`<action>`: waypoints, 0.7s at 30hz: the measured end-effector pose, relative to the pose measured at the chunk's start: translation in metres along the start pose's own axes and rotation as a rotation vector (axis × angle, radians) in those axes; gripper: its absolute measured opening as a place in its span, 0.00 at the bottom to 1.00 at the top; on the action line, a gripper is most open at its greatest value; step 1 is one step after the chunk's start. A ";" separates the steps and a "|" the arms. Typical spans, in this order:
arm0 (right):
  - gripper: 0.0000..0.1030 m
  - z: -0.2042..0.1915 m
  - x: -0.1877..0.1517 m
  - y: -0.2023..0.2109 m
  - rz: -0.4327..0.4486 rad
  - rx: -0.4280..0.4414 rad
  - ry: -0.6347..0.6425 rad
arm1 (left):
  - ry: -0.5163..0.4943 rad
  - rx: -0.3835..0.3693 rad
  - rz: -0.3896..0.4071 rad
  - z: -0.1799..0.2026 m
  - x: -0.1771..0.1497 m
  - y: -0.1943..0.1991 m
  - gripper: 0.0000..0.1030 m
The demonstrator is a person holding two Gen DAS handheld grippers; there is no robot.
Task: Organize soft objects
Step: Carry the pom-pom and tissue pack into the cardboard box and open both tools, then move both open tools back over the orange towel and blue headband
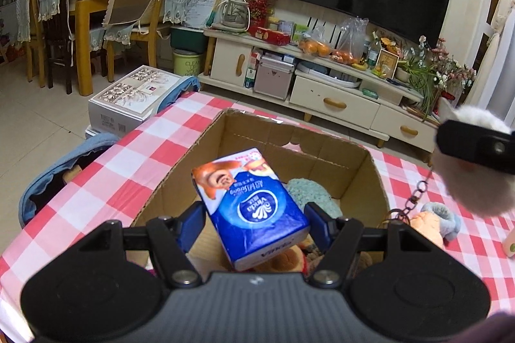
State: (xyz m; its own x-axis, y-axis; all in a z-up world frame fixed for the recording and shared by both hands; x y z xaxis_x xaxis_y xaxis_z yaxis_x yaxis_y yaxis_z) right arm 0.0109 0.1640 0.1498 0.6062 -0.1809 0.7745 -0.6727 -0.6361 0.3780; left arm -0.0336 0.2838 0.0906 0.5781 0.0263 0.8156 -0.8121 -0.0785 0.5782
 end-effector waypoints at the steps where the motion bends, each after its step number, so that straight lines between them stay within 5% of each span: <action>1: 0.59 -0.001 -0.001 -0.005 -0.005 -0.003 0.007 | 0.000 0.000 -0.003 -0.001 0.000 -0.002 0.65; 7: 0.64 -0.004 -0.004 -0.023 -0.030 -0.018 0.012 | 0.003 0.008 -0.020 -0.002 0.002 -0.015 0.65; 9: 0.81 -0.005 -0.005 -0.029 -0.028 -0.031 0.013 | 0.008 0.010 -0.029 -0.002 0.002 -0.019 0.66; 10: 1.00 -0.004 -0.005 -0.031 -0.028 -0.044 0.010 | 0.008 0.012 -0.033 -0.001 0.002 -0.019 0.67; 14: 0.98 0.000 -0.004 -0.023 0.000 -0.053 -0.018 | -0.001 0.036 -0.020 0.002 0.003 -0.015 0.82; 21: 0.99 0.011 -0.010 0.010 0.064 -0.096 -0.053 | -0.006 0.040 0.016 0.010 0.006 0.004 0.87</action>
State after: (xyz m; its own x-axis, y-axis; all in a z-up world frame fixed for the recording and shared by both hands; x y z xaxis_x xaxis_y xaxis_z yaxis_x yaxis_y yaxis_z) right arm 0.0026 0.1515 0.1404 0.5808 -0.2596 0.7716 -0.7465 -0.5479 0.3776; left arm -0.0321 0.2738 0.0978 0.5659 0.0193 0.8242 -0.8172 -0.1190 0.5639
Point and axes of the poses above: each gripper's, at about its wrist camera, not at the fingertips, and y roughly against the way its jaws point, z to its right, x to its top, the point moved 2 cm from there along -y, roughly the way its jaws point, and after that the axes turned 14 degrees about -y, right-handed, at the moved point
